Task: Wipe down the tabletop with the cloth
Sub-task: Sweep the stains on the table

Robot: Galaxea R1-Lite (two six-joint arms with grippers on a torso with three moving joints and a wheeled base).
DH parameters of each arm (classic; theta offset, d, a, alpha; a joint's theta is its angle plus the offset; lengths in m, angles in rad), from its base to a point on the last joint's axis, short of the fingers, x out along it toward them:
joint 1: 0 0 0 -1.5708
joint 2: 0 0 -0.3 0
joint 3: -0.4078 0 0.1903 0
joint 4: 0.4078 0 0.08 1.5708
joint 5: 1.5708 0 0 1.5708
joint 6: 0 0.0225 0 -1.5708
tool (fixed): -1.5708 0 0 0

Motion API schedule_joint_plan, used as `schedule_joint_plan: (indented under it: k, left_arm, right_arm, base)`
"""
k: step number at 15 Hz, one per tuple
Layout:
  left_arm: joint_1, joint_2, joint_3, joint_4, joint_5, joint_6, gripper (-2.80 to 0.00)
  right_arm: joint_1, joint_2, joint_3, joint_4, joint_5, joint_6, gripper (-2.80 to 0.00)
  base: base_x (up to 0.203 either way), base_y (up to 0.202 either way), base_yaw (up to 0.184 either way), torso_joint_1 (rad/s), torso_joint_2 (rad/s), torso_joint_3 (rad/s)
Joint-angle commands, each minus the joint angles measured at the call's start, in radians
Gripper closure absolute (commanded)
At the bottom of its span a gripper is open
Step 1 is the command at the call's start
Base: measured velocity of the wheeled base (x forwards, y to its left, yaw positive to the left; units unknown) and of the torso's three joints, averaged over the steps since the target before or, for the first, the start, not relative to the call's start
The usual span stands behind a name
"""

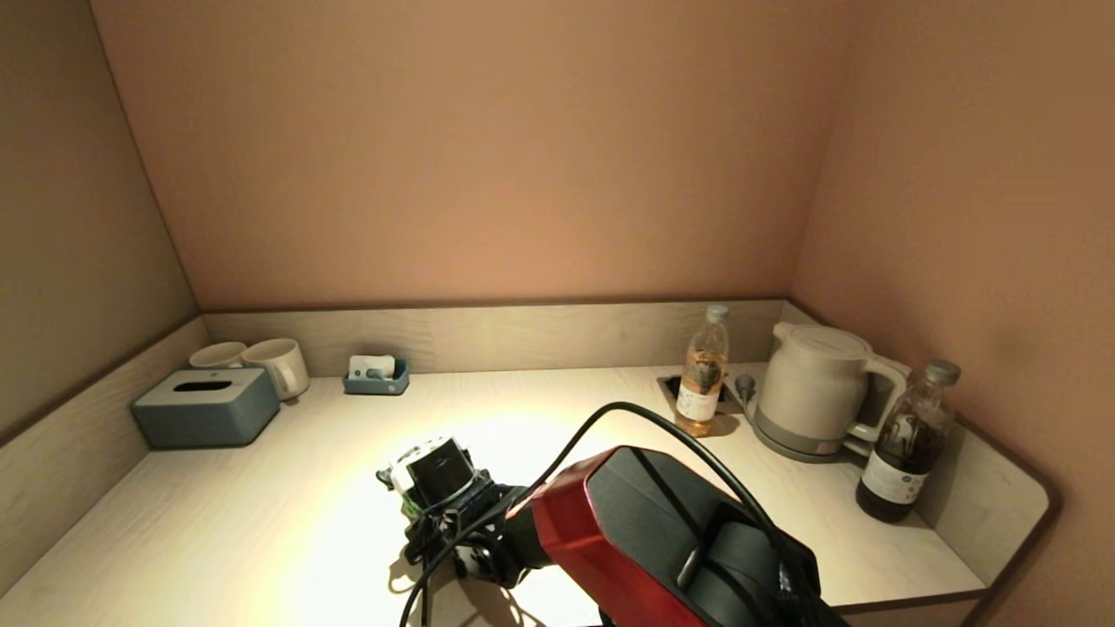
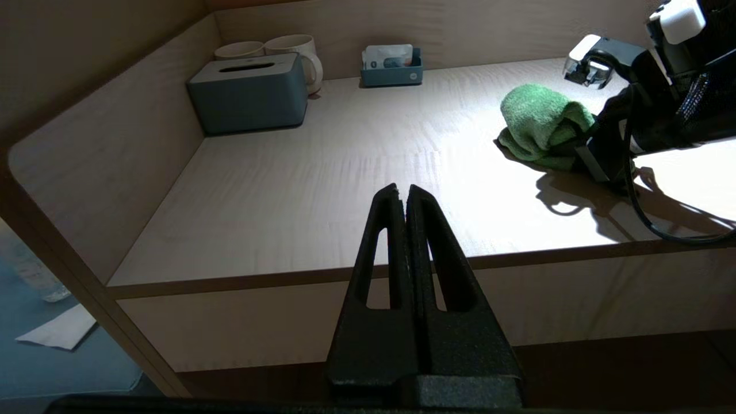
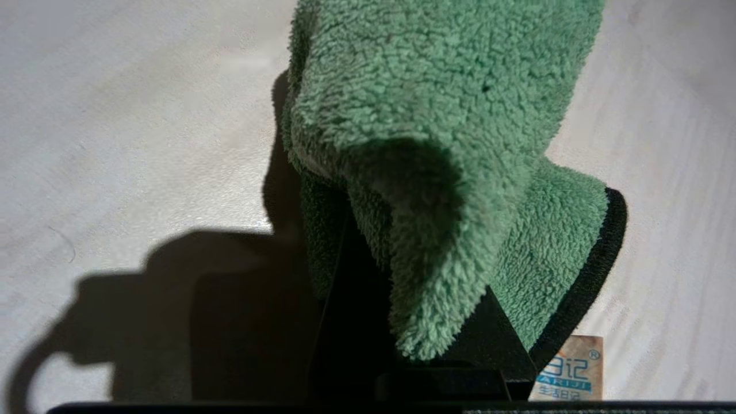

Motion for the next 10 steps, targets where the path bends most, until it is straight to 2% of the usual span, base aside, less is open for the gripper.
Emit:
schedule_joint_plan:
  k: [1,5,7,10]
  left_arm:
    - [0.000,0.000,0.000,0.000,0.000,0.001,0.00]
    - [0.000,0.000,0.000,0.001,0.000,0.001,0.00]
    - [0.000,0.000,0.000,0.001,0.000,0.001,0.00]
    - [0.000,0.000,0.000,0.001,0.000,0.001,0.00]
  right_arm:
    - [0.029,-0.013,0.026,-0.002,0.000,0.000,0.00]
    - [0.029,-0.075,0.130,-0.011,-0.009,0.007,0.00]
    - [-0.018,-0.105,0.214,-0.064,-0.015,0.002,0.00]
    - [-0.131,-0.149,0.341,-0.155,-0.017,-0.005,0.00]
  base:
    - [0.000,0.000,0.000,0.000,0.00,0.000]
    - [0.000,0.000,0.000,0.000,0.00,0.000]
    - [0.000,0.000,0.000,0.000,0.00,0.000]
    - [0.000,0.000,0.000,0.000,0.00,0.000]
